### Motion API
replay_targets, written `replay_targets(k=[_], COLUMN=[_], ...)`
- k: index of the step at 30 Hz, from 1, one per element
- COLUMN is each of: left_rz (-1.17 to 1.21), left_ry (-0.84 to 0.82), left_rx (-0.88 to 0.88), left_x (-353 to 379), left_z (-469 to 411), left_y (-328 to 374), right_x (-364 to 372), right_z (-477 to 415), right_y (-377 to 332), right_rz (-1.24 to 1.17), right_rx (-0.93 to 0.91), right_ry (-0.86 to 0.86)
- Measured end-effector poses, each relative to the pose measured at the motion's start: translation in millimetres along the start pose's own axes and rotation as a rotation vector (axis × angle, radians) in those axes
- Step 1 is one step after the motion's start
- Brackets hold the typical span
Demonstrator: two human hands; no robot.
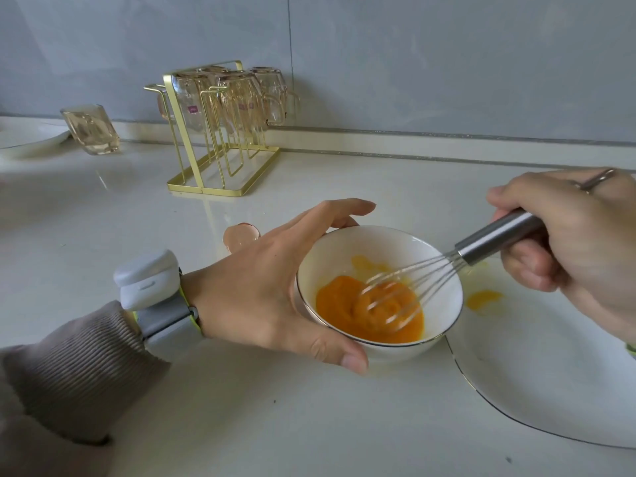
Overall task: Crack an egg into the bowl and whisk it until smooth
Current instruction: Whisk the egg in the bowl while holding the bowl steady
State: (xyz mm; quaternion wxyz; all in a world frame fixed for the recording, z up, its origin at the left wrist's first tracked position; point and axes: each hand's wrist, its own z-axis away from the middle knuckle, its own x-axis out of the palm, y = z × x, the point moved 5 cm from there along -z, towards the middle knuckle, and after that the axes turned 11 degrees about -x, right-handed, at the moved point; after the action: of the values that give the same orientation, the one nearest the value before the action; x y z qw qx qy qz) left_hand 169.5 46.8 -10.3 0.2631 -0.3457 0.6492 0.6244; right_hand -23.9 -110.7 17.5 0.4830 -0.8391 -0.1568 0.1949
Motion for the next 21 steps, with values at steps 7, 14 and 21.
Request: replay_targets(k=[7, 14, 21], left_rz=[-0.008, -0.006, -0.016], left_ry=[-0.003, -0.008, -0.006], left_rx=[-0.005, 0.003, 0.005], left_x=[0.5, 1.1, 0.9], left_z=[0.0, -0.5, -0.5], left_y=[0.7, -0.1, 0.8], right_x=[-0.2, -1.3, 1.8], right_z=[0.1, -1.4, 0.2], right_y=[-1.9, -1.5, -3.3], right_rz=[0.001, 0.021, 0.016], right_rx=[-0.013, -0.020, -0.025], right_ry=[-0.024, -0.022, -0.028])
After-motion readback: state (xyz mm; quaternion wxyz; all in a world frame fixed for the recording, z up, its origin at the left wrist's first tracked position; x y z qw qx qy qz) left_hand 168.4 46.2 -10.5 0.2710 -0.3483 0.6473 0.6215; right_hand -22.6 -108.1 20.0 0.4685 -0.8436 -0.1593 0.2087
